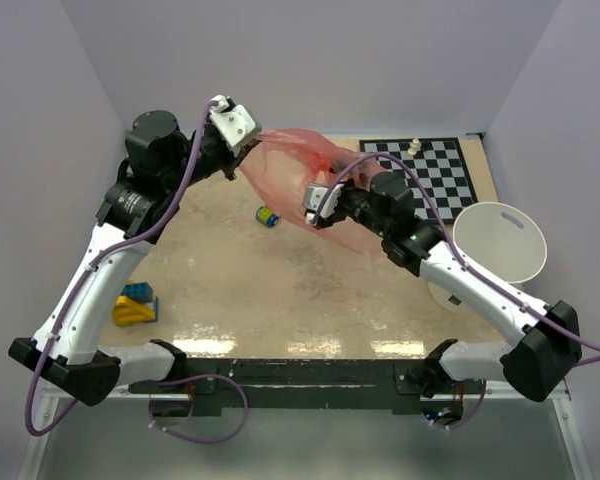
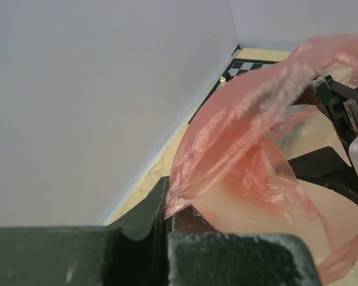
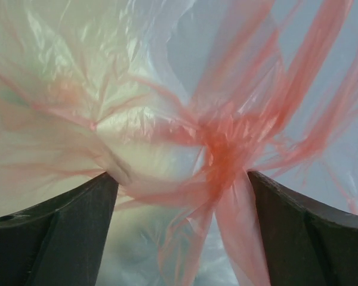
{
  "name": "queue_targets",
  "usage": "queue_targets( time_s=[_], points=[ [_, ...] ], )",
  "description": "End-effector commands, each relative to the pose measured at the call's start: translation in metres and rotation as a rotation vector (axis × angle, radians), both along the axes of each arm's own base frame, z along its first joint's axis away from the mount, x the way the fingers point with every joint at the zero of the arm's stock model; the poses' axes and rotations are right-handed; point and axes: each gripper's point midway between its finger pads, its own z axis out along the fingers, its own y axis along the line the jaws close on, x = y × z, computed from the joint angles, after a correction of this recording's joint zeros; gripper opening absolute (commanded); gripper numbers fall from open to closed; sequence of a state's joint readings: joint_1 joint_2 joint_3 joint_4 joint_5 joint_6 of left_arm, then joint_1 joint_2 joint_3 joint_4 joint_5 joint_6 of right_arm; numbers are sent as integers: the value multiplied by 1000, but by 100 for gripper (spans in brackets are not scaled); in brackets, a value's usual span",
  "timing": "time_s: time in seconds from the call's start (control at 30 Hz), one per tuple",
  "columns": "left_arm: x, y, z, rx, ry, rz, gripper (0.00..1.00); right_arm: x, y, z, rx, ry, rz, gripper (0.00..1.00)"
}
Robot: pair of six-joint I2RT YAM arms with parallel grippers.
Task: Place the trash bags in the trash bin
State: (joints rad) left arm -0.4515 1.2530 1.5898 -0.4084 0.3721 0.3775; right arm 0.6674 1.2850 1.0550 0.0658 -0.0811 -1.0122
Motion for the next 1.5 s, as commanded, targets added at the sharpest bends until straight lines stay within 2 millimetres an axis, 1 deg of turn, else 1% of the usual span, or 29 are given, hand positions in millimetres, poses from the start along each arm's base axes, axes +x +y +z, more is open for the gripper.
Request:
queue_targets(
  time_s=[0.0, 0.03, 0.07, 0.13, 0.17, 0.23, 0.27, 0.3, 0.33, 0.37, 0.4, 0.43, 0.5, 0.53, 0.63, 0.73, 0.83, 0.9, 0.93, 1.0, 1.03, 1.1, 1.17, 1.2, 1.27, 1.3, 1.33, 1.4, 1.47],
  points=[
    [-18, -3, 30, -85, -57, -62, 0, -1, 11, 3, 23, 19, 45, 84],
    [-18, -3, 32, -87, -61, -64, 0, 8, 9, -11, -10, 40, 6, 74],
    [-20, -2, 33, -83, -67, -62, 0, 14, 6, -19, -38, 48, -12, 59],
    [-18, 1, 30, -72, -66, -43, 0, 25, 4, -36, -74, 82, -43, 34],
    [-16, 3, 28, -61, -68, -32, 0, 30, 3, -38, -75, 89, -59, 26],
    [-12, 8, 21, -34, -63, 1, 0, 30, 5, -35, -68, 102, -55, 16],
    [-9, 10, 17, -24, -60, 21, 0, 29, 7, -28, -55, 91, -42, 13],
    [-6, 13, 10, -11, -46, 41, 0, 28, 7, -21, -44, 80, -40, 7],
    [-5, 13, 4, -2, -25, 45, 0, 26, 6, -14, -31, 73, -40, 4],
    [-5, 12, -2, -6, 8, 45, 14, 24, 7, -6, -11, 58, -32, 4],
    [-8, 10, -7, -25, 44, 31, 37, 22, 7, 4, 12, 45, -27, 2],
    [-13, 4, -14, -52, 90, 4, 55, 20, 8, 10, 27, 40, -21, 1],
    [-27, -7, -19, -129, 152, -65, 96, 18, 11, 22, 53, 35, -8, 0],
    [-30, -11, -21, -185, 185, -77, 100, 17, 12, 28, 68, 34, -3, 0],
    [-34, -18, -25, -299, 265, -91, 100, 15, 15, 39, 105, 27, 11, 0],
    [-30, -27, -30, -317, 273, -127, 100, 11, 22, 49, 145, 34, 39, 0],
    [-20, -37, -36, -339, 286, -155, 100, 6, 30, 55, 162, 37, 73, 0],
    [-11, -42, -35, -368, 290, -160, 100, 3, 33, 57, 162, 39, 90, 0],
    [-6, -45, -28, -390, 261, -166, 100, 2, 35, 57, 163, 40, 96, 0],
    [1, -49, -25, -414, 259, -173, 100, 1, 36, 60, 166, 30, 100, 0],
    [3, -54, -27, -411, 273, -198, 96, 1, 36, 62, 167, 25, 96, 0],
    [5, -61, -30, -400, 291, -235, 82, 4, 34, 66, 177, 16, 71, 0],
    [8, -62, -33, -385, 299, -247, 62, 7, 32, 67, 185, 13, 47, 0],
    [11, -61, -35, -374, 300, -233, 51, 10, 31, 67, 188, 11, 31, 0],
    [17, -55, -37, -340, 284, -196, 24, 14, 27, 65, 194, 11, -7, 0],
    [20, -50, -41, -305, 283, -163, 10, 16, 24, 62, 194, 9, -21, 0],
    [24, -44, -42, -279, 271, -120, 0, 16, 22, 62, 195, 5, -34, 0],
    [34, -28, -38, -229, 223, -36, 0, 16, 18, 57, 194, 7, -47, 0],
    [39, -12, -30, -194, 174, 25, 0, 19, 12, 48, 170, 7, -80, 0]
  ],
)
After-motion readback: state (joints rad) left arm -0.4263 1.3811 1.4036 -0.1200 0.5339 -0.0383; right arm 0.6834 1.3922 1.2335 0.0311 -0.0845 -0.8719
